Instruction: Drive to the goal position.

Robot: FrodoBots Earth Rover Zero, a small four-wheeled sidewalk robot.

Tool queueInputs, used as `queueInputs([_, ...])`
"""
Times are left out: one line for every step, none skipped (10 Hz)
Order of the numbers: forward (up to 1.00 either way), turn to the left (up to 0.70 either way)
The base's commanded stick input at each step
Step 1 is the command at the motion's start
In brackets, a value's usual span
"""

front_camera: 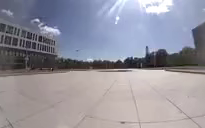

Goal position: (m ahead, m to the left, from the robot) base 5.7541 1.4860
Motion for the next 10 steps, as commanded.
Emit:
queueInputs([0.70,0.01])
queueInputs([0.70,0.01])
queueInputs([0.70,0.01])
queueInputs([0.70,0.01])
queueInputs([0.70,0.01])
queueInputs([0.70,0.01])
queueInputs([0.70,0.01])
queueInputs([0.70,0.01])
queueInputs([0.70,-0.01])
queueInputs([0.70,0.01])
